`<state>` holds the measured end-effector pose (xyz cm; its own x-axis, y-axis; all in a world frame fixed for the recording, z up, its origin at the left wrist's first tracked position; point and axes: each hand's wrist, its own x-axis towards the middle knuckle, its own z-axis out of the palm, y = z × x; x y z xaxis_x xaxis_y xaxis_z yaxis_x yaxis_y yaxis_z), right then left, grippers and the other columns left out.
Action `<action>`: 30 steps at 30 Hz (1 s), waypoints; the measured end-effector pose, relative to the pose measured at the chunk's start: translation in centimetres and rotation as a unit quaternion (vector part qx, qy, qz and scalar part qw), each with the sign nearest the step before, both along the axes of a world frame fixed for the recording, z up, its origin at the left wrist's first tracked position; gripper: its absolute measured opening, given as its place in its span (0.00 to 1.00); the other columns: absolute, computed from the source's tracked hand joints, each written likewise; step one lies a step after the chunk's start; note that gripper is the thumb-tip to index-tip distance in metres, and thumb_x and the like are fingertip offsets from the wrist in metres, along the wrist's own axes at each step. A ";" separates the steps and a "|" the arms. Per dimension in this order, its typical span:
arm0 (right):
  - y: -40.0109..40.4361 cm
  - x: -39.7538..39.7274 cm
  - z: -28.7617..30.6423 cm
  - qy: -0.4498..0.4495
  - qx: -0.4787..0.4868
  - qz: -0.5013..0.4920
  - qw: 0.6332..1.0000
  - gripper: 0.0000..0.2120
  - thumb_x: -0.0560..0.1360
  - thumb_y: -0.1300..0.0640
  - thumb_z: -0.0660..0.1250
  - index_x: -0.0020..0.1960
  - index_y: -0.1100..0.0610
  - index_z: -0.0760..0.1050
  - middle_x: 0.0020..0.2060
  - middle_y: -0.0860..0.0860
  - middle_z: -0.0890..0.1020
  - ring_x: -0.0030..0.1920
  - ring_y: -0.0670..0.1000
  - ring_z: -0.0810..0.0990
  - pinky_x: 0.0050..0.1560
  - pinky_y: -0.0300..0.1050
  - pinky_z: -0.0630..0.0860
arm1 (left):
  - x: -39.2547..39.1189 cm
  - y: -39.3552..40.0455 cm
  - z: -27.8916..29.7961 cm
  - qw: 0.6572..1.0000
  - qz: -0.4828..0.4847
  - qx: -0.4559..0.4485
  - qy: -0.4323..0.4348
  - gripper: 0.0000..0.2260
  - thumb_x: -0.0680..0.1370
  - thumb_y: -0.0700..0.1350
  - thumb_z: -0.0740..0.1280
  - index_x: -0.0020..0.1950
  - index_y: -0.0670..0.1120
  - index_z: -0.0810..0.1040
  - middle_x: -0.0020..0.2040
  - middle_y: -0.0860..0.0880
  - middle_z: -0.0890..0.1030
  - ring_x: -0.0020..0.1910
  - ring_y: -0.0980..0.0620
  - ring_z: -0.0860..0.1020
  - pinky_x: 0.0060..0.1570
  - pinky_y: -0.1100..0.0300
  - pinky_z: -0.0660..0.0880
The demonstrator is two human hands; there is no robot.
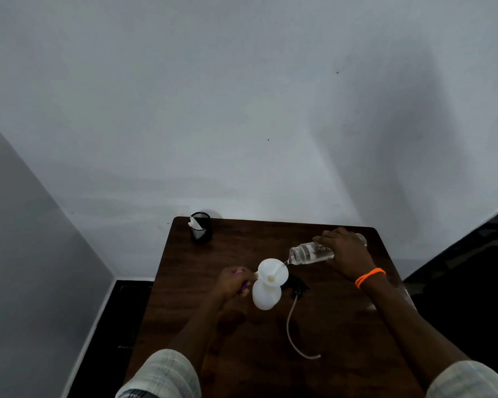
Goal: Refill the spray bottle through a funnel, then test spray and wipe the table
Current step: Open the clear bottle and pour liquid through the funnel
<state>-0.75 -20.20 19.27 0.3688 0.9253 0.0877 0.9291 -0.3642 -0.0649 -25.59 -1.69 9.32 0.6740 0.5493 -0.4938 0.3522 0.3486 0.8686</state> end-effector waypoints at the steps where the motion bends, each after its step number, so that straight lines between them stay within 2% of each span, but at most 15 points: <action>1: 0.0 0.0 0.0 0.000 -0.001 0.000 1.000 0.31 0.58 0.59 0.81 0.60 0.51 0.82 0.51 0.48 0.84 0.50 0.55 0.79 0.46 0.52 0.77 | 0.0 0.0 0.0 1.000 0.000 0.001 0.003 0.05 0.75 0.37 0.72 0.43 0.34 0.80 0.30 0.42 0.75 0.22 0.49 0.71 0.22 0.62 0.67; 10: 0.1 -0.5 -0.3 0.007 -0.001 -0.003 1.000 0.29 0.60 0.60 0.79 0.61 0.52 0.82 0.53 0.49 0.84 0.51 0.57 0.79 0.49 0.53 0.75 | -0.2 -0.1 0.1 1.000 -0.006 0.010 0.010 0.06 0.75 0.38 0.72 0.43 0.35 0.81 0.29 0.44 0.75 0.23 0.50 0.71 0.22 0.62 0.68; 15: 0.2 -0.5 -0.3 0.002 -0.001 0.000 1.000 0.28 0.61 0.59 0.78 0.61 0.51 0.82 0.53 0.48 0.83 0.51 0.57 0.78 0.48 0.53 0.75 | -0.2 0.0 0.0 1.000 -0.003 0.013 0.013 0.10 0.76 0.38 0.71 0.48 0.29 0.79 0.29 0.43 0.75 0.24 0.50 0.71 0.22 0.63 0.68; 19: 0.3 -0.5 -0.2 -0.004 -0.002 0.004 1.000 0.28 0.60 0.60 0.79 0.60 0.51 0.82 0.52 0.48 0.83 0.51 0.56 0.78 0.47 0.53 0.75 | -0.3 0.0 -0.1 1.000 -0.008 0.010 0.009 0.08 0.76 0.38 0.71 0.47 0.32 0.80 0.30 0.43 0.75 0.23 0.51 0.72 0.22 0.63 0.69; 23: 0.4 -0.4 -0.3 -0.006 -0.001 0.006 1.000 0.28 0.59 0.61 0.80 0.59 0.51 0.82 0.50 0.49 0.83 0.49 0.56 0.79 0.46 0.52 0.75 | -0.3 0.1 -0.3 1.000 -0.008 0.013 0.014 0.11 0.75 0.38 0.72 0.49 0.29 0.80 0.31 0.42 0.76 0.24 0.50 0.72 0.23 0.63 0.69; 30: 0.8 -0.5 -1.0 -0.005 0.004 0.011 1.000 0.29 0.57 0.61 0.80 0.59 0.51 0.82 0.50 0.47 0.84 0.49 0.56 0.79 0.46 0.51 0.75 | -0.2 0.4 -0.7 1.000 -0.008 0.016 0.019 0.10 0.75 0.39 0.72 0.50 0.32 0.81 0.32 0.43 0.77 0.24 0.51 0.73 0.22 0.63 0.68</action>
